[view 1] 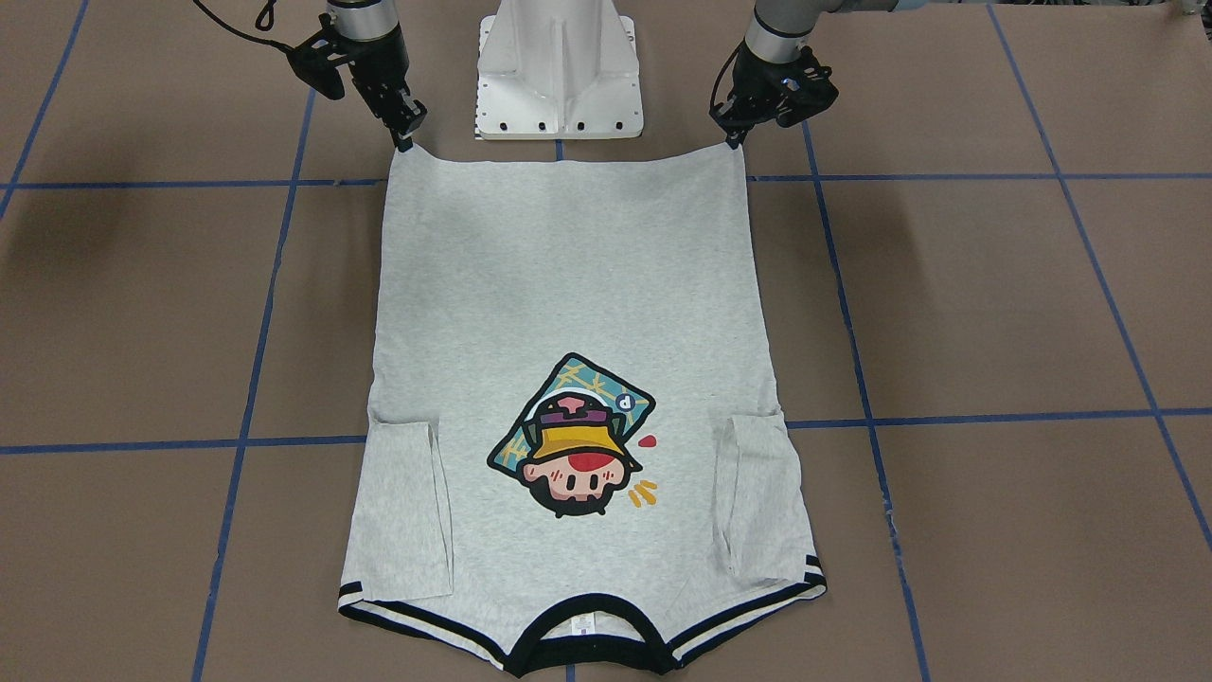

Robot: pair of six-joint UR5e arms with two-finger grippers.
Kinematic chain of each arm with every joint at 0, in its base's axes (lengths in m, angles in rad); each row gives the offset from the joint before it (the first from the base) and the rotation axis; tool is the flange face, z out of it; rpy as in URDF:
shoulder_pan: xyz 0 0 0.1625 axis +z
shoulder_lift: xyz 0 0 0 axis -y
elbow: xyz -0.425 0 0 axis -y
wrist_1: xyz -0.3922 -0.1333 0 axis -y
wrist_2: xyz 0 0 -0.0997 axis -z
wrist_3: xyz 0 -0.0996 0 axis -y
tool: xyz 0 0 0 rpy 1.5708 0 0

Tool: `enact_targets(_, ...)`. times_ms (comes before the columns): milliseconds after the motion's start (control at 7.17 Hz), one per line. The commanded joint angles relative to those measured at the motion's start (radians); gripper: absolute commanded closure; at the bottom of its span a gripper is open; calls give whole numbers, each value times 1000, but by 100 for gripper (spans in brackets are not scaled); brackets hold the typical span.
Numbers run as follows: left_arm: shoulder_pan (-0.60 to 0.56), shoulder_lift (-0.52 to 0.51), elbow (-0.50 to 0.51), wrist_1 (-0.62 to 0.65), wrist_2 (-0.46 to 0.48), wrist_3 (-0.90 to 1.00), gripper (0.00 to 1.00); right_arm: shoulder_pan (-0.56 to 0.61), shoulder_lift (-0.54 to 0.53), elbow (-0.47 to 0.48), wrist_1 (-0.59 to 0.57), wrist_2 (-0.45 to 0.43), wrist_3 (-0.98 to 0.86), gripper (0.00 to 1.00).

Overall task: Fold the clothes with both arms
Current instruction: 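Grasp both hem corners nearest the robot with both grippers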

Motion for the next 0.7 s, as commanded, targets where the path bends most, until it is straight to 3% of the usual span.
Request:
enact_targets(0, 19, 28, -59, 3, -3, -4, 100, -43, 2, 138, -173, 3, 29, 100)
enact_targets(279, 4, 26, -115, 5, -4, -1, 100, -20, 2, 209, -224, 6, 31, 100)
enact_targets(558, -115, 11, -140, 5, -6, 107, 100, 85, 27, 208, -229, 9, 14, 100)
